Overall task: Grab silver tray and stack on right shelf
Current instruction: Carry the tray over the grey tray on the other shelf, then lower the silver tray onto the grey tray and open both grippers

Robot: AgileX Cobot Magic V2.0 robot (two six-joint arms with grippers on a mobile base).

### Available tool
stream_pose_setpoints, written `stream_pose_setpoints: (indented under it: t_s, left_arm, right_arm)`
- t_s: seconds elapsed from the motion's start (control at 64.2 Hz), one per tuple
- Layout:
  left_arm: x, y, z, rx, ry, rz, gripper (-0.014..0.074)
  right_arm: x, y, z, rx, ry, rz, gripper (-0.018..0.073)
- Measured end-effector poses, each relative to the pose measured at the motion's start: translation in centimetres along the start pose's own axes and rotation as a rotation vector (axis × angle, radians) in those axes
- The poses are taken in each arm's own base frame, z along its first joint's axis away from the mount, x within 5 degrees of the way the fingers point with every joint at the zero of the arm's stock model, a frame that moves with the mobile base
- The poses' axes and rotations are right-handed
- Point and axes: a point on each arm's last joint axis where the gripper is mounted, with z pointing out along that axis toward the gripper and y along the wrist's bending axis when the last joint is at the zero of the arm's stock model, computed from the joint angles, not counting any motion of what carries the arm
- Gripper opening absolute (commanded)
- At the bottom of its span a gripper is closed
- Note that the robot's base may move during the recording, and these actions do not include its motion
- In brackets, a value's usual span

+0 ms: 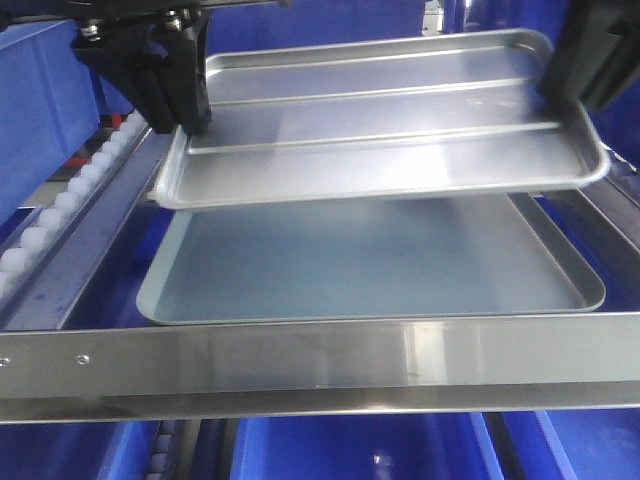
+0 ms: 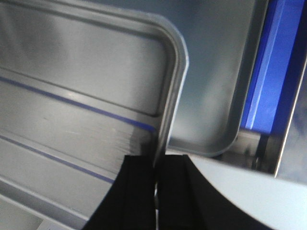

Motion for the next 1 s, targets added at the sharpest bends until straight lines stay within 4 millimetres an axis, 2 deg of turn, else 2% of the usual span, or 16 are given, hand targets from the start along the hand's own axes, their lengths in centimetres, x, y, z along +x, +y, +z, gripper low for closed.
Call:
stream_pose_setpoints:
  t_s: [0.187,0.467,0.608,0.717,0.81,0.904,0.997]
  left_arm:
    - [-1.6,-0.2,3.0,0.019,-0.055,0.035,-0.0101]
    - [-1.6,-0.2,8.6,0.000,-0.017,0.048,-0.0101]
    - [-1.5,0.2,10.6,-0.013,0.010,0.036,-0.0100]
    - [-1.6,0.7,11.3,-0.011,0.017,0.030,-0.0099]
    - [-1.8,0.9,11.5,0.005,0.025,0.025,-0.0098]
    - [-1.9,1.1,11.5,0.021,0.032,0.025,-0.0080]
    - [-1.9,1.1,11.5,0.030,0.033,0.051,0.0032]
  right_arm:
    - [-2.8,-1.2,3.7,0.064,0.041,0.010,0.0056]
    - [-3.4,-2.8,10.4,0.103,0.120,0.035,0.0056]
    - [-3.4,-3.0,11.9,0.104,0.130,0.035,0.0060]
    - [-3.5,-2.9,12.1,0.098,0.122,0.039,0.0073]
    - [-3.6,-2.9,12.1,0.098,0.117,0.037,0.0172]
    - [-3.6,-2.9,12.1,0.097,0.118,0.029,0.0356]
    - [-3.8,-2.9,12.0,0.094,0.100,0.022,0.0517]
